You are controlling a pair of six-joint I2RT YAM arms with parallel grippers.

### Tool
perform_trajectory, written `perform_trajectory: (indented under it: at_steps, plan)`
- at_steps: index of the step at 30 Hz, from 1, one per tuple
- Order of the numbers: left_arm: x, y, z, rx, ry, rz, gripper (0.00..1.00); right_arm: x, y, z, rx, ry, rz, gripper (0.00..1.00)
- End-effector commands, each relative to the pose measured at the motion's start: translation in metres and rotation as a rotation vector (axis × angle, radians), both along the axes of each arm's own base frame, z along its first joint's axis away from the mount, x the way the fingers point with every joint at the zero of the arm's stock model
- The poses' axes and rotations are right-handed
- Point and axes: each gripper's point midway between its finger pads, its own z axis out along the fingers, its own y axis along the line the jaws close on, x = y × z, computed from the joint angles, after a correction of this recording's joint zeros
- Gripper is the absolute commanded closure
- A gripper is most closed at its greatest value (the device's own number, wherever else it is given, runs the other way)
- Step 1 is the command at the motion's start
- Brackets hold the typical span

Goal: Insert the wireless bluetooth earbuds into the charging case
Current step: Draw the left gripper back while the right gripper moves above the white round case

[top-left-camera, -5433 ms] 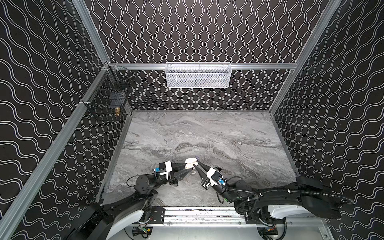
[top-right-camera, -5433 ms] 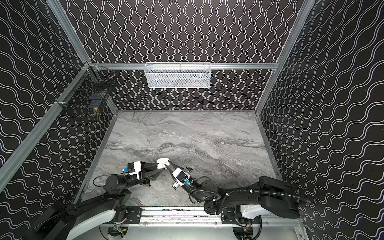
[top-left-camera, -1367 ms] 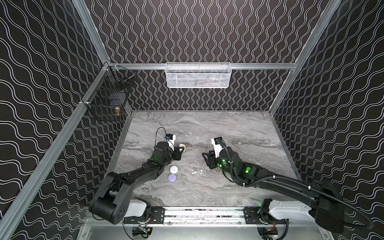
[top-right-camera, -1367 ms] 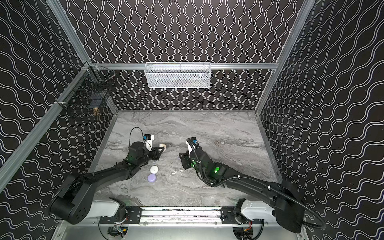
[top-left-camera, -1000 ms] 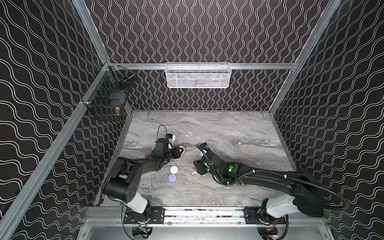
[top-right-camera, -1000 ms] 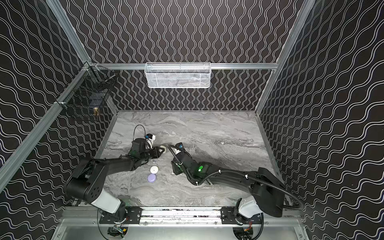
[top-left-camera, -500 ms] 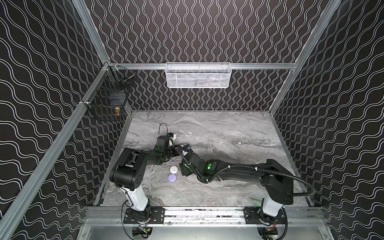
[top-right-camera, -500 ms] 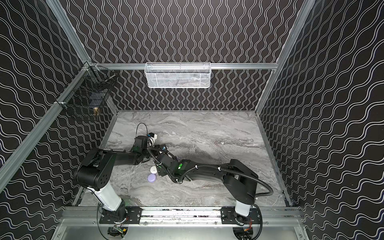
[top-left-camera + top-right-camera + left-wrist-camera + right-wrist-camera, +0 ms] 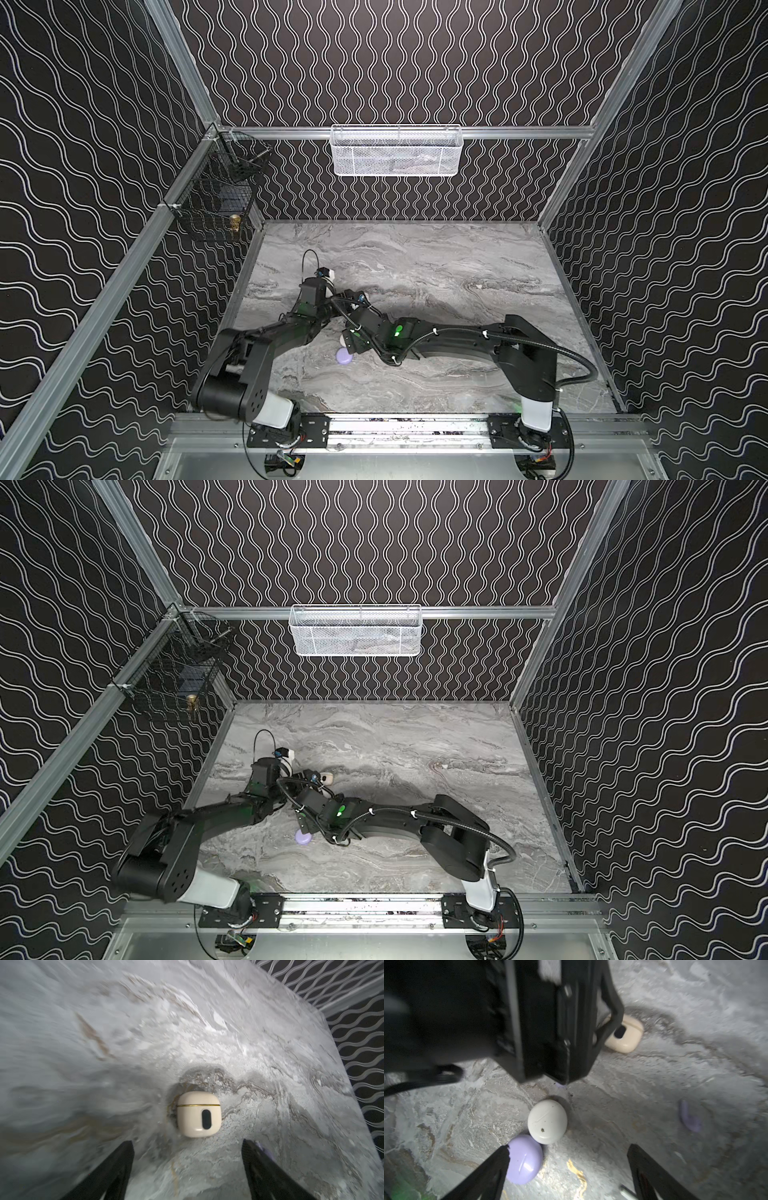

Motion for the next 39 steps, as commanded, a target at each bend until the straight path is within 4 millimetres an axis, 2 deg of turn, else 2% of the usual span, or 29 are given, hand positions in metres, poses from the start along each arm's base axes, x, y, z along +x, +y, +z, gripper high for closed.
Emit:
perform_trajectory:
  at_steps: [1,4,7,10,14,19,25,34,39]
  plan:
    - [-0.007,0.039,0.014,0.105,-0.066,0.168,0.11,0.001,-0.003,-0.012,-0.04,0.027,-0.03,0.09]
    - [-0.024,0.071,0.029,0.15,-0.127,0.32,0.06,0.002,0.001,-0.02,-0.071,0.034,-0.028,0.1]
    - [-0.041,0.099,0.034,0.185,-0.141,0.468,0.02,0.003,0.007,-0.029,-0.095,0.042,-0.017,0.1]
    - [-0.052,0.118,0.037,0.206,-0.129,0.577,0.02,0.004,0.014,-0.038,-0.111,0.053,0.0,0.11]
    - [-0.062,0.133,0.036,0.227,-0.099,0.675,0.02,0.004,0.024,-0.046,-0.121,0.062,0.03,0.13]
    - [-0.069,0.14,0.038,0.214,-0.118,0.72,0.02,0.007,0.029,-0.057,-0.154,0.069,0.028,0.2]
    - [-0.074,0.143,0.042,0.204,-0.138,0.736,0.02,0.01,0.025,-0.066,-0.17,0.063,0.0,0.23]
    - [-0.067,0.131,0.05,0.171,-0.173,0.663,0.02,0.024,-0.006,-0.064,-0.126,0.084,-0.135,0.36]
    - [-0.057,0.116,0.054,0.151,-0.183,0.578,0.02,0.027,-0.021,-0.063,-0.104,0.105,-0.188,0.38]
